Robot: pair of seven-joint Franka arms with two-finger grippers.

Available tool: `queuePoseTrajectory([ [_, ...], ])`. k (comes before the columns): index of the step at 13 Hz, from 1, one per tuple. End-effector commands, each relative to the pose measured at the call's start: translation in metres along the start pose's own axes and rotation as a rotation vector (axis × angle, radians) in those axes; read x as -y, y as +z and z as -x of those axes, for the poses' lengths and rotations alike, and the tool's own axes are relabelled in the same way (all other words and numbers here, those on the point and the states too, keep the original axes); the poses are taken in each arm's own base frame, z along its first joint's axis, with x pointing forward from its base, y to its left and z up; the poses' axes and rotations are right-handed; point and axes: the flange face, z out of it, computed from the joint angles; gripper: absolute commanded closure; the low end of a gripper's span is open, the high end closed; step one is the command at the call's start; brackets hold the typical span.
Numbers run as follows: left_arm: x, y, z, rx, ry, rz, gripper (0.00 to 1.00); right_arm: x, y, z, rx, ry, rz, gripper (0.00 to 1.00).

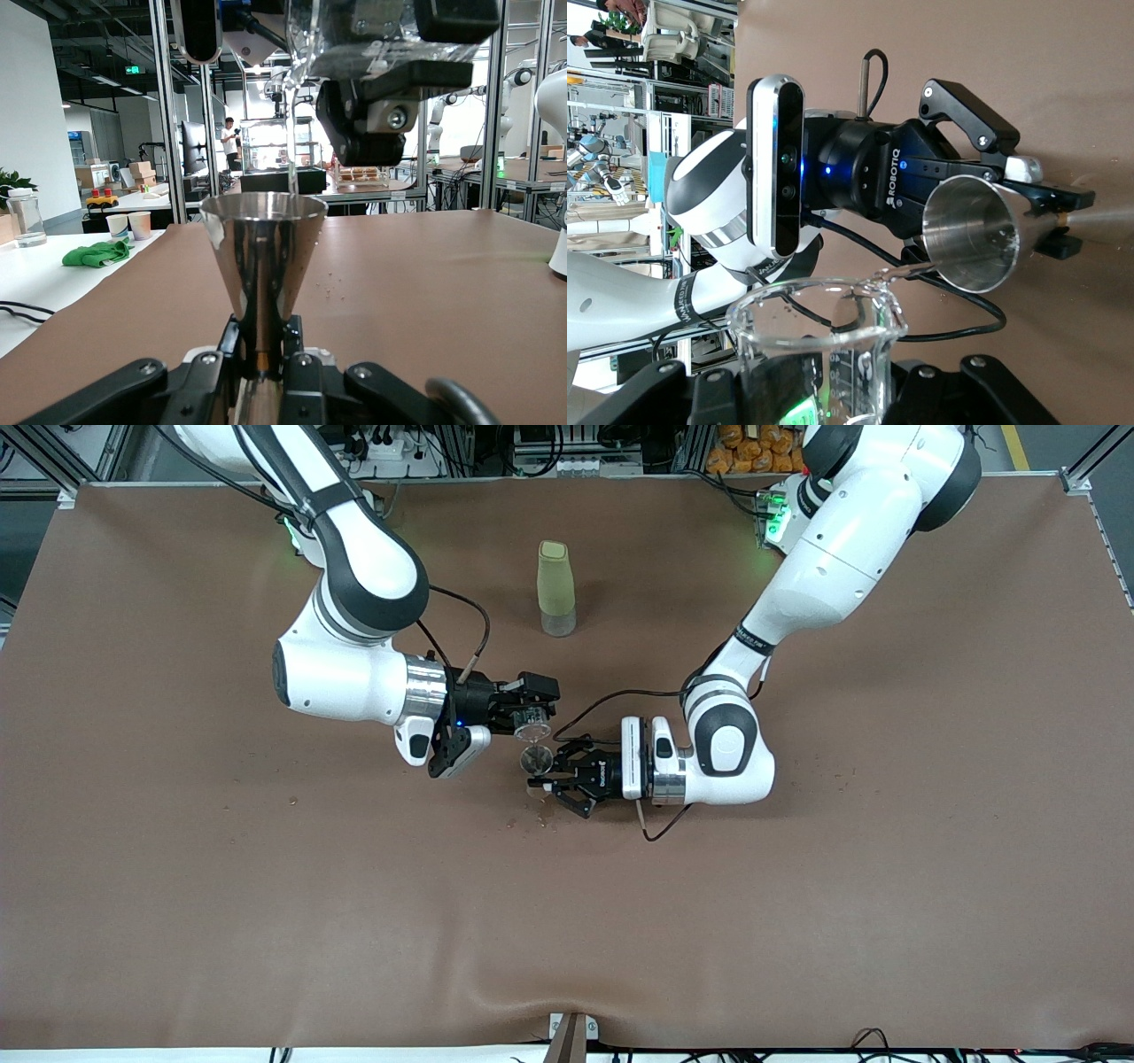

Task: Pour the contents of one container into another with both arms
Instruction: 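Pour the liquid into the jigger, then turn the beaker upright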

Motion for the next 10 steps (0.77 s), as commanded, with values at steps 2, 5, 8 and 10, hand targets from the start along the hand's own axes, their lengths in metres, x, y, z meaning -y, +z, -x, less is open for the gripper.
queuePoseTrajectory([
  [2,-0.0037,-0.0048,-0.009,-0.016,0.001,-0.014,1.0,0.005,0.002,0.0018,0.004,0.086,-0.005,1.0],
  [5,-0.0041,-0.004,-0.0093,-0.017,0.002,-0.013,1.0,0.0058,0.0018,0.0016,0.004,0.136,-0.008,1.0],
  [8,-0.0035,-0.005,-0.0092,-0.017,0.002,-0.015,1.0,0.0039,0.0039,0.0008,0.002,0.169,-0.023,1.0],
  [10,-0.0031,-0.0057,-0.0089,-0.016,0.004,-0.016,1.0,0.0052,0.0058,0.0005,0.0,0.179,-0.038,1.0],
])
